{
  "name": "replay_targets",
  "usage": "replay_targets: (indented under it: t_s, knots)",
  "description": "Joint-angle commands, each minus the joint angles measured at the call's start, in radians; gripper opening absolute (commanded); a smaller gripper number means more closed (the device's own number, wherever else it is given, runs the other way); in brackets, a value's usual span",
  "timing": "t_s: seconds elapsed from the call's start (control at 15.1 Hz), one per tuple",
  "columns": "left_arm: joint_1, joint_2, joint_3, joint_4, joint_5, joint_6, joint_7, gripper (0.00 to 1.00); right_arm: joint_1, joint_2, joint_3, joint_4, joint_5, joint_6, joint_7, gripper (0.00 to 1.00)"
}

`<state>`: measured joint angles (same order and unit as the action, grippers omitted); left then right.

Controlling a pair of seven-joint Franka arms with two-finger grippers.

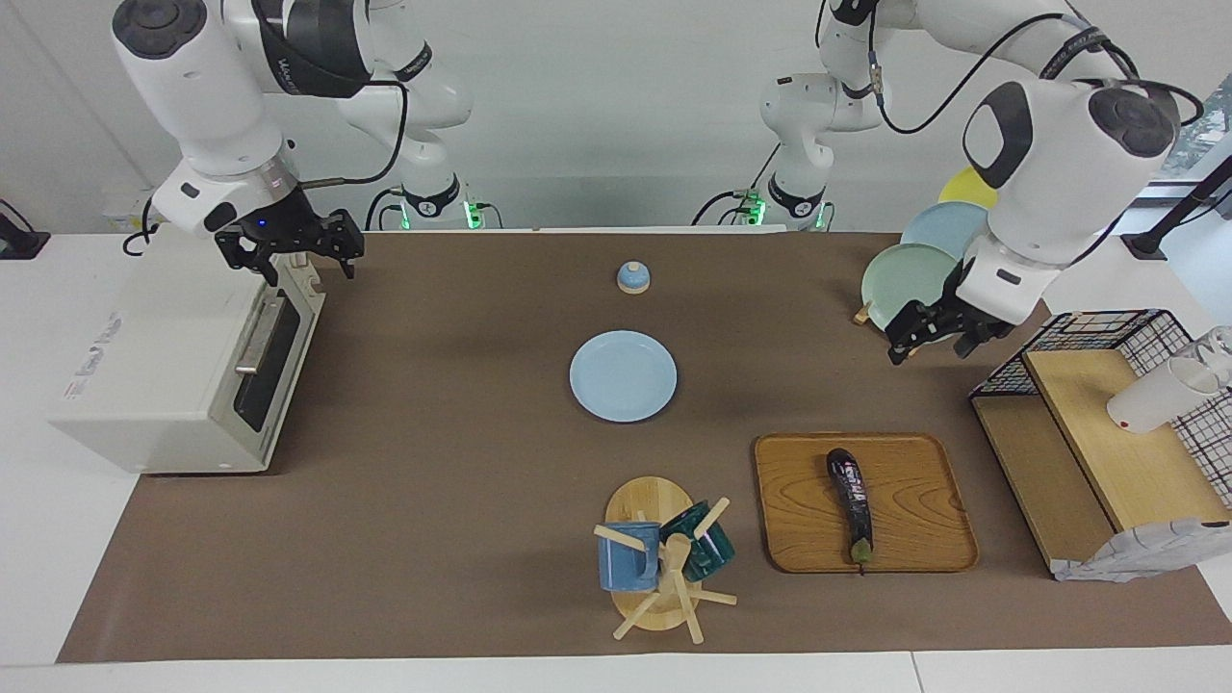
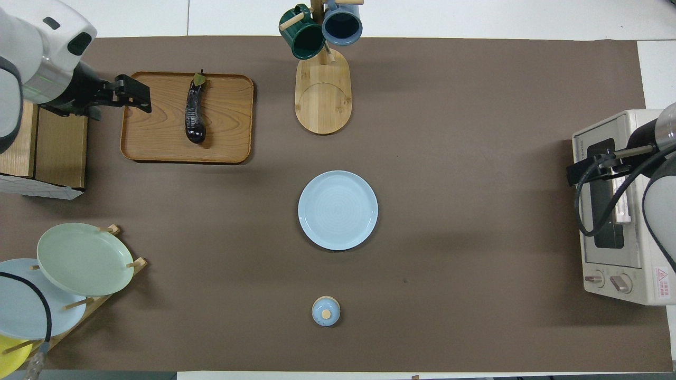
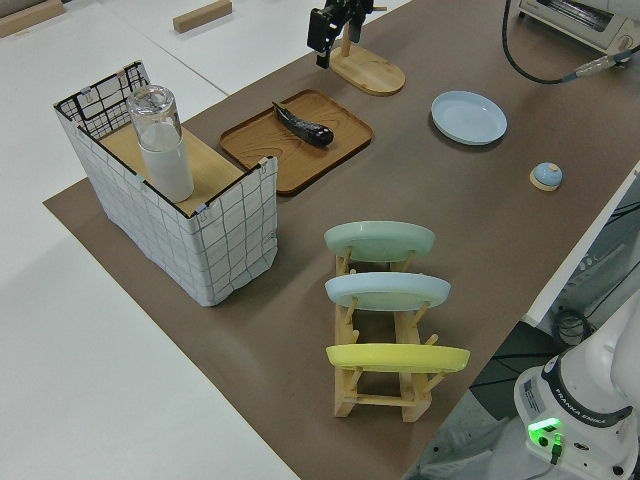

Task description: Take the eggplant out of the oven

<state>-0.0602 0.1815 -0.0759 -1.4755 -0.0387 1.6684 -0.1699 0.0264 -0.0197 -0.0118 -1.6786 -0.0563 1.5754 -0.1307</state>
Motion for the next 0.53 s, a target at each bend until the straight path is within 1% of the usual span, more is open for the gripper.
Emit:
replay_targets:
  t_s: [0.0,0.07,0.13,0.27,0.33,0.4,0.46]
  knots:
    - [0.005,-0.164,0.001,-0.187,0.016,-0.015,0.012,1.00,-0.003,-0.008,0.004,0.010,0.030,-0.023,0.009,1.00]
    - [0.005,-0.206,0.001,-0.237,0.016,-0.013,0.012,1.00,-0.003,-0.006,0.004,0.010,0.030,-0.022,0.009,1.00]
    - [0.005,-0.232,-0.001,-0.277,0.016,-0.010,0.012,1.00,-0.005,-0.008,0.004,0.010,0.030,-0.020,0.008,1.00]
    - [-0.004,-0.263,-0.001,-0.337,0.016,-0.002,0.012,1.00,-0.006,-0.008,0.004,0.010,0.030,-0.021,0.008,1.00]
    - [-0.006,-0.269,-0.002,-0.350,0.016,0.002,0.013,1.00,-0.005,-0.009,0.004,0.010,0.030,-0.021,0.009,1.00]
    - [-0.009,-0.263,-0.004,-0.339,0.016,-0.004,0.007,1.00,-0.005,-0.009,0.004,0.010,0.030,-0.021,0.009,1.00]
    - [-0.010,-0.254,-0.005,-0.306,0.016,-0.022,0.007,1.00,-0.003,-0.009,0.006,0.014,0.029,-0.020,0.009,1.00]
